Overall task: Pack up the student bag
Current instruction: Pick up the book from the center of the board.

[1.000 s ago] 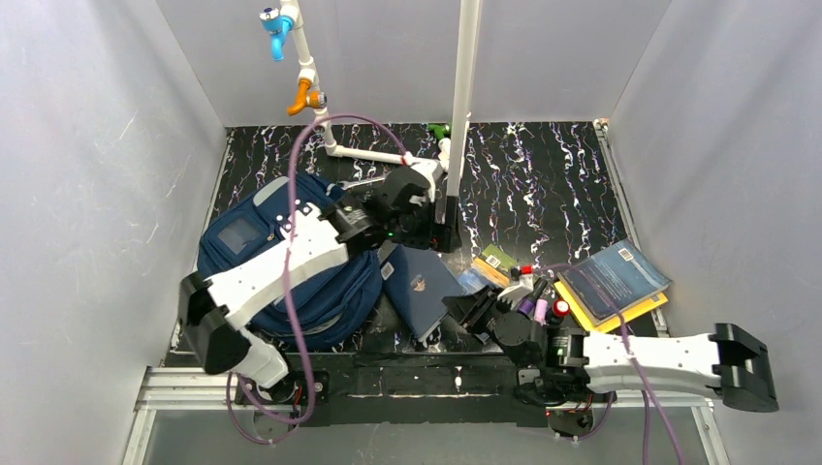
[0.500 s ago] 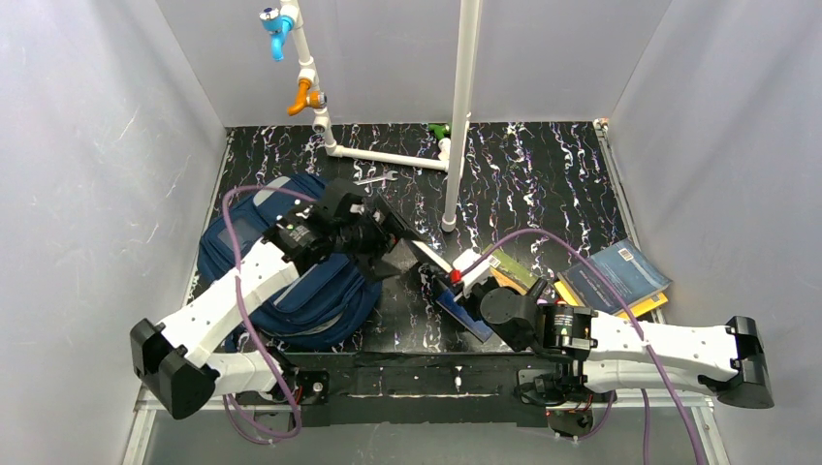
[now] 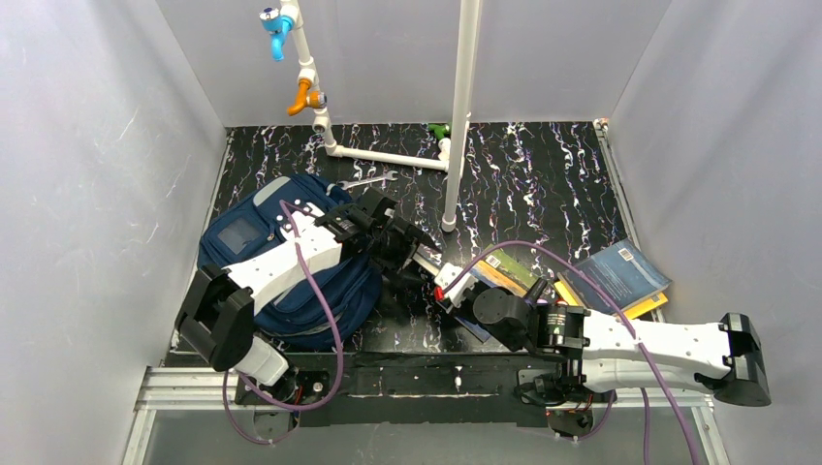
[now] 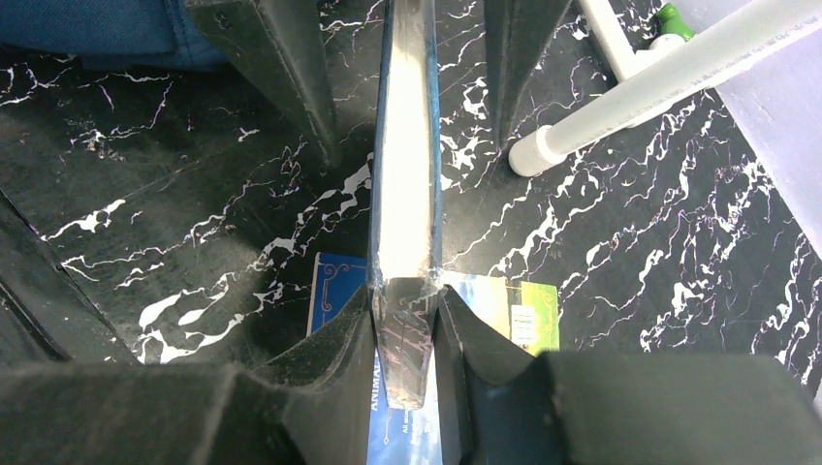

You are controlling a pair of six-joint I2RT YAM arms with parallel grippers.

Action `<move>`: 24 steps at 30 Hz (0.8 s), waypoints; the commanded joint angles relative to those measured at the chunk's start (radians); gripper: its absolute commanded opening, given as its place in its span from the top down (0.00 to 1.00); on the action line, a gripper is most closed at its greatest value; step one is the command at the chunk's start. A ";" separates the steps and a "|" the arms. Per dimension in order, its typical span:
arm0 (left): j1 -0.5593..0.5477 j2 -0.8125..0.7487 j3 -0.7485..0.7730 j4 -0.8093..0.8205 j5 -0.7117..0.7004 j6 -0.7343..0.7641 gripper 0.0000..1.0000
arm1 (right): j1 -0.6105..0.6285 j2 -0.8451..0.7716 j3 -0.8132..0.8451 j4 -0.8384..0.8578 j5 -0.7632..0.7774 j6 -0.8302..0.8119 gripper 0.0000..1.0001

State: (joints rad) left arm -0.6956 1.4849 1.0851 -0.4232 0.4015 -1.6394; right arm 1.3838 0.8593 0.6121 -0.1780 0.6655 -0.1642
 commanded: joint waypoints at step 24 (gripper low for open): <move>0.038 -0.353 -0.090 0.396 -0.015 0.689 1.00 | 0.020 -0.092 0.292 -0.212 -0.045 0.653 0.02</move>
State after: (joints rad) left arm -0.6865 1.3479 0.9821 -0.3073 0.2848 -1.2312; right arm 1.4021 0.7635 0.8253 -0.3779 0.5541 0.1825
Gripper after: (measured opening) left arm 0.233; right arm 0.983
